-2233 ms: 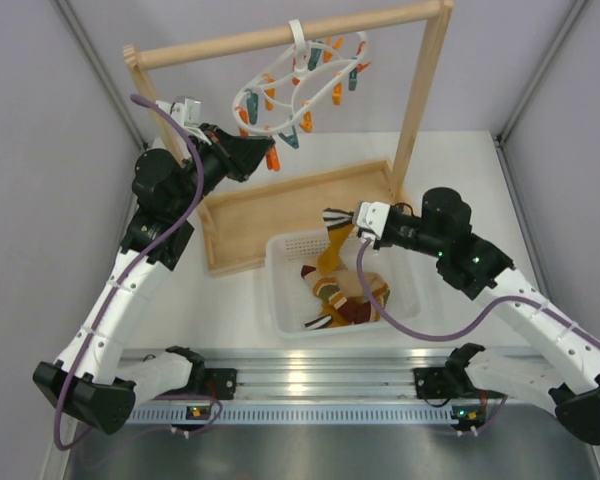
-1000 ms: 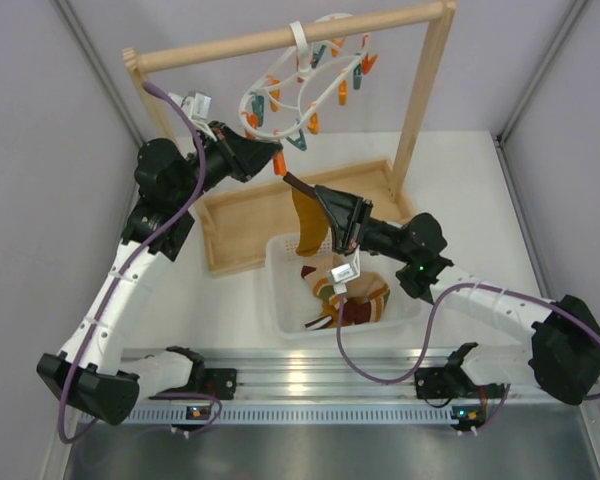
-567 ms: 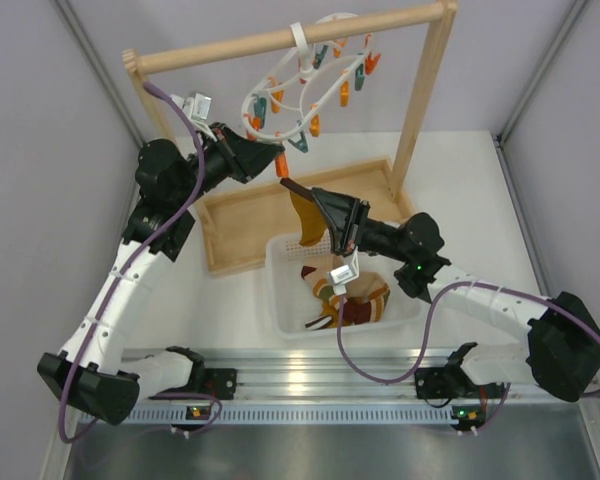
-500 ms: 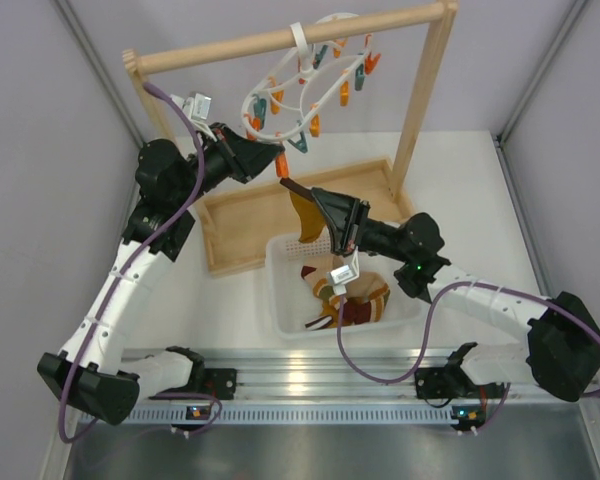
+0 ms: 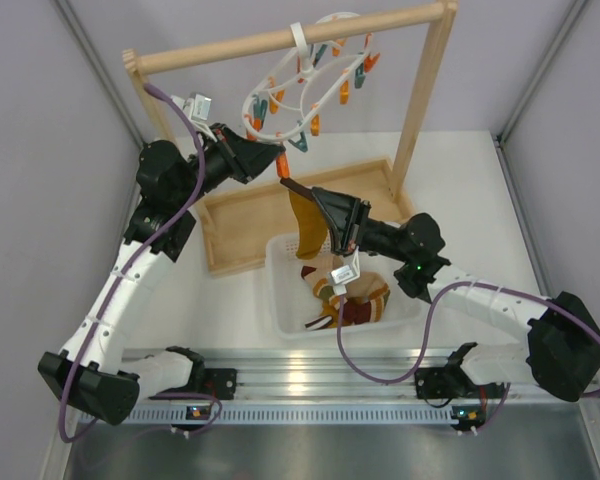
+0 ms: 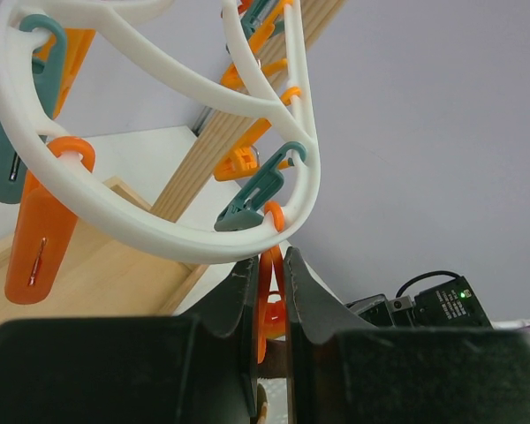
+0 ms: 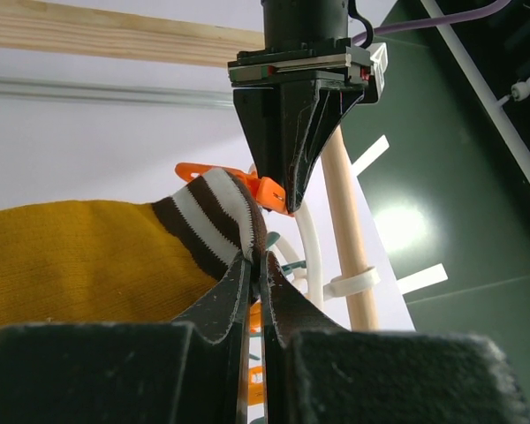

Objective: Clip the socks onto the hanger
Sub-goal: Clamp the sock onto the hanger.

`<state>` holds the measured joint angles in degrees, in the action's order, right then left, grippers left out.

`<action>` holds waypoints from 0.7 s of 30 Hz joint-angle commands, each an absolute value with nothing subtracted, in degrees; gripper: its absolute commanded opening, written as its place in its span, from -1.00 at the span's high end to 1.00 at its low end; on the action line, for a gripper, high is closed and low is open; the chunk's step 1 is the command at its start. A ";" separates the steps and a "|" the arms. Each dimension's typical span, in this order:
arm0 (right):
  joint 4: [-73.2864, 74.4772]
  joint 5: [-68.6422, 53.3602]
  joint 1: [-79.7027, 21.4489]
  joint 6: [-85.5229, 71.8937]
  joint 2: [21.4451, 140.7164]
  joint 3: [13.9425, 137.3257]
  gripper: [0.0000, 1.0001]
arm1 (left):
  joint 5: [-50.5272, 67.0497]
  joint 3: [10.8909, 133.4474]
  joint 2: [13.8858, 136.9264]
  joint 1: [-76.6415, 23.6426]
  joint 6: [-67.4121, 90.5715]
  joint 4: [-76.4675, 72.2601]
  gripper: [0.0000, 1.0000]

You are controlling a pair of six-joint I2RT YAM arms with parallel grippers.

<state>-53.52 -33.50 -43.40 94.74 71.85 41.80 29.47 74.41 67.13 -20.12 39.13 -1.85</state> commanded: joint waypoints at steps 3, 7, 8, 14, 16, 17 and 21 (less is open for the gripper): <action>-55.54 -33.57 -44.47 93.08 71.63 45.70 1.00 | 39.64 72.60 67.06 -21.18 39.55 0.88 1.00; -55.63 -33.66 -44.47 93.25 71.90 45.97 1.00 | 39.55 72.60 67.15 -21.27 39.81 0.79 1.00; -55.55 -33.58 -44.47 93.16 71.98 46.31 1.00 | 39.55 72.68 67.15 -21.18 39.81 0.70 1.00; -54.50 -33.57 -44.56 93.25 72.25 47.02 1.00 | 40.08 72.33 67.32 -21.27 40.69 0.44 1.00; -54.49 -33.57 -44.47 93.60 72.51 47.02 1.00 | 40.69 72.25 67.24 -21.27 41.22 0.44 1.00; -54.32 -33.40 -44.47 93.78 72.60 47.02 1.00 | 40.87 72.16 67.24 -21.18 41.74 -1.30 1.00; -53.53 -32.96 -44.56 94.22 72.95 47.46 1.00 | 41.57 71.98 66.98 -21.18 42.98 -2.02 1.00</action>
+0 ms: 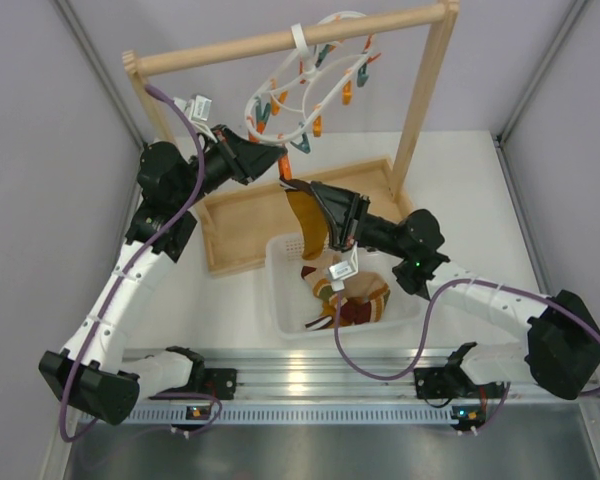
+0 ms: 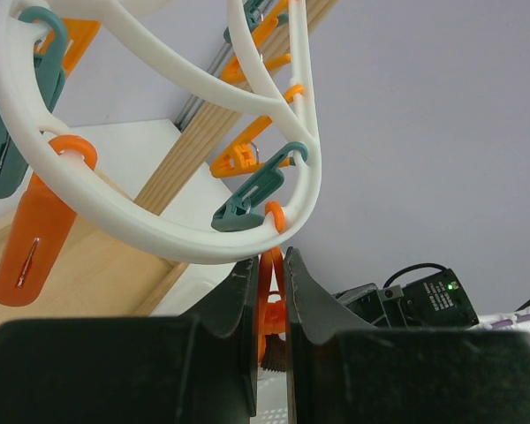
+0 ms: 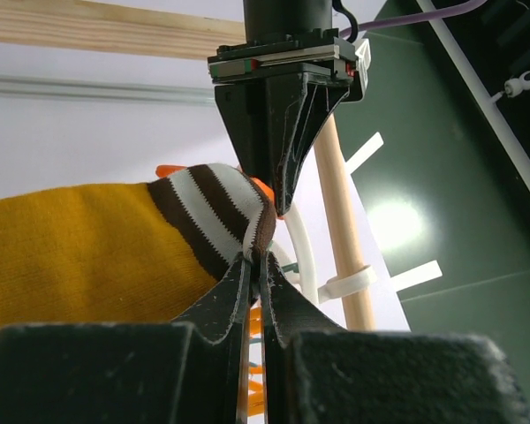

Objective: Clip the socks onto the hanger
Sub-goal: Clamp the sock onto the hanger.

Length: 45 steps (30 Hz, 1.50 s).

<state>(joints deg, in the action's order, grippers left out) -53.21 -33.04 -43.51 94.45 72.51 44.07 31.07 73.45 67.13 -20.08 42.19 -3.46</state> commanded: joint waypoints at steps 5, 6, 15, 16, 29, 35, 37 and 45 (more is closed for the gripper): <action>-53.09 -32.61 -44.56 94.66 72.77 47.11 1.00 | 41.92 71.72 66.88 -21.27 43.59 -2.11 0.99; -52.82 -32.61 -44.47 94.75 72.60 47.11 1.00 | 41.75 71.72 66.88 -21.10 43.59 -2.02 0.94; -52.38 -32.17 -44.47 95.01 72.51 47.37 1.00 | 41.66 72.16 66.97 -20.66 43.50 -0.97 0.64; -52.38 -32.17 -44.47 95.10 72.51 47.37 1.00 | 41.57 72.16 66.80 -20.57 43.51 -0.97 0.63; -51.59 -30.59 -44.39 94.22 72.68 49.04 1.00 | 43.42 72.77 66.88 -19.69 42.89 -0.53 0.33; -51.07 -30.67 -44.38 93.52 72.69 49.83 1.00 | 43.51 72.86 66.71 -19.60 42.80 -0.62 0.18; -50.63 -30.67 -44.30 93.60 72.77 50.01 1.00 | 43.42 72.77 66.62 -19.60 42.89 -0.97 0.11; -50.19 -30.85 -44.38 93.69 72.86 49.66 1.00 | 41.66 72.07 65.04 -18.90 42.98 -1.93 -0.16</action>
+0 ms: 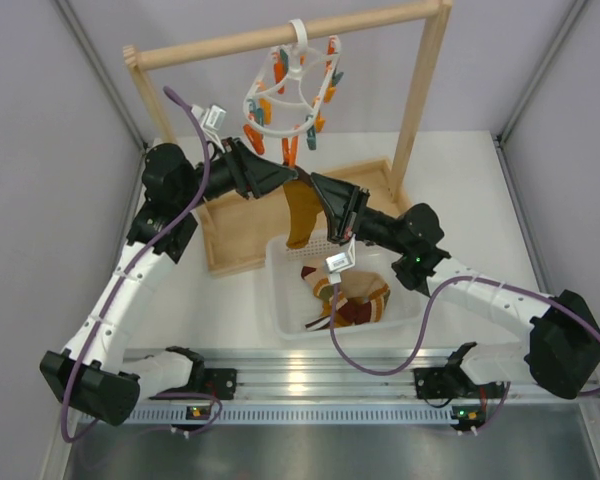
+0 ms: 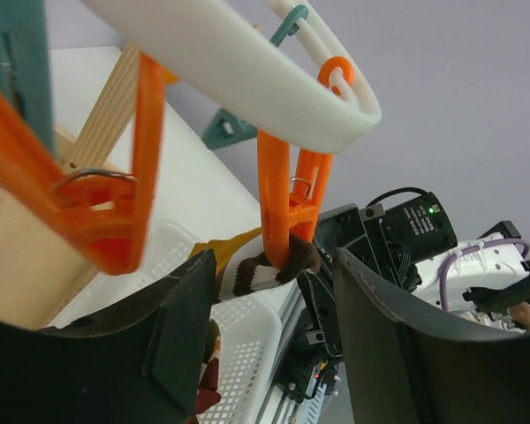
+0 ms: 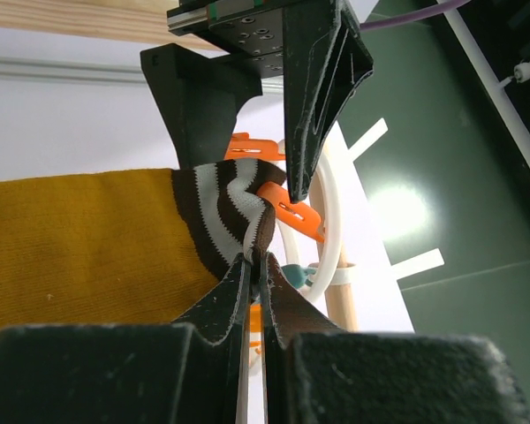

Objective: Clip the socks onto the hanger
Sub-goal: Clamp the sock onto the hanger.

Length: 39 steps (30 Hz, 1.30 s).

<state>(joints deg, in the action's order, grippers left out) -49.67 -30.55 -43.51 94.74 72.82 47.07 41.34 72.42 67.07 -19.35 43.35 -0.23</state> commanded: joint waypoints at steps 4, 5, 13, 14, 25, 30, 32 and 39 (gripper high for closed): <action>-50.27 -31.03 -44.47 93.69 73.21 49.75 1.00 | 38.77 71.98 63.73 -18.63 42.19 -1.76 -0.30; -50.27 -31.11 -44.39 93.78 73.30 49.92 1.00 | 37.11 71.98 63.55 -18.63 41.93 -1.41 -0.31; -49.22 -31.73 -45.26 93.69 73.65 50.80 1.00 | 35.25 71.54 63.28 -18.63 41.66 -3.08 -0.39; -49.22 -31.73 -45.61 93.60 73.74 50.89 1.00 | 34.98 71.72 63.46 -18.63 41.49 -3.16 -0.39; -50.01 -30.77 -48.25 92.02 76.02 52.82 1.00 | 31.21 75.50 65.04 -18.63 37.88 -0.26 -0.05; -48.26 -26.02 -48.16 89.39 75.94 52.47 0.77 | 28.92 74.71 63.28 -18.37 36.65 1.49 0.26; -47.38 -24.44 -47.73 88.25 75.15 51.69 0.61 | 28.83 74.71 62.93 -18.02 36.48 2.02 0.30; -41.76 -20.22 -45.44 84.73 72.51 50.36 0.22 | 28.92 74.62 62.58 -17.14 35.77 2.64 0.31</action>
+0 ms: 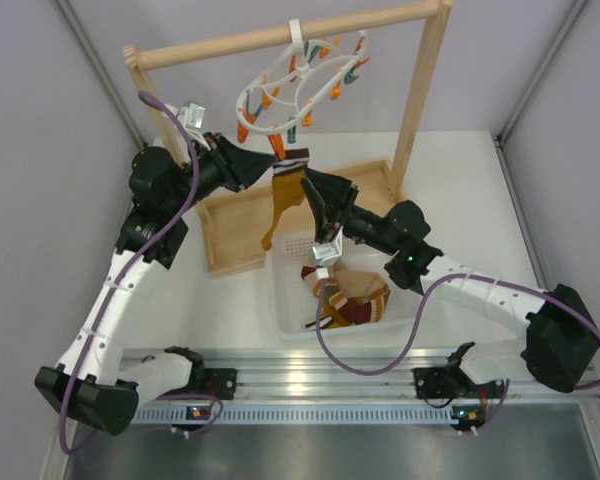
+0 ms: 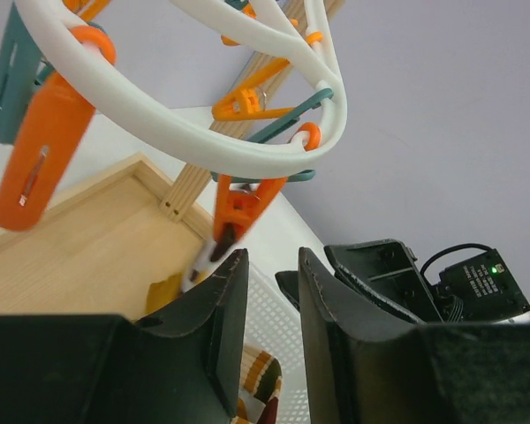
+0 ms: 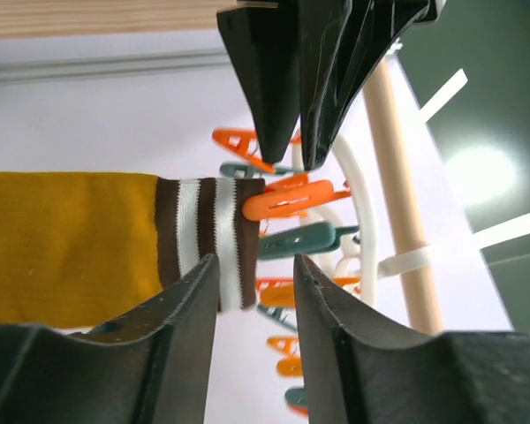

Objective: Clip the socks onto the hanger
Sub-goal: Clamp the sock onto the hanger.

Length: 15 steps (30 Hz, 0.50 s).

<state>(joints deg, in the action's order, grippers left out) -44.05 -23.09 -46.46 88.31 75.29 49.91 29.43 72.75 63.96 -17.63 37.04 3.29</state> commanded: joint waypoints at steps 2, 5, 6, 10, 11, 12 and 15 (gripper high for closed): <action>-39.65 -18.90 -44.56 82.81 71.98 50.80 0.17 | 28.92 74.71 62.84 -16.88 35.77 2.64 0.32; -38.41 -17.14 -43.95 81.65 71.98 50.98 0.15 | 29.09 74.62 63.10 -16.61 36.21 2.20 0.34; -38.32 -16.88 -43.86 81.22 71.98 51.06 0.17 | 29.18 74.62 63.11 -16.61 36.56 2.02 0.35; -38.50 -16.26 -43.59 79.20 71.90 51.15 0.13 | 29.62 74.36 63.37 -16.52 36.65 1.41 0.01; -37.63 -16.09 -43.59 78.06 71.81 51.59 0.14 | 29.79 74.09 63.28 -16.52 36.65 1.23 -0.05; -36.92 -15.65 -43.25 76.65 71.98 52.37 0.14 | 29.71 73.92 63.28 -16.52 36.56 1.14 -0.10; -32.63 -12.58 -40.88 65.95 73.21 57.99 0.14 | 29.27 73.92 63.54 -16.52 36.56 0.88 -0.22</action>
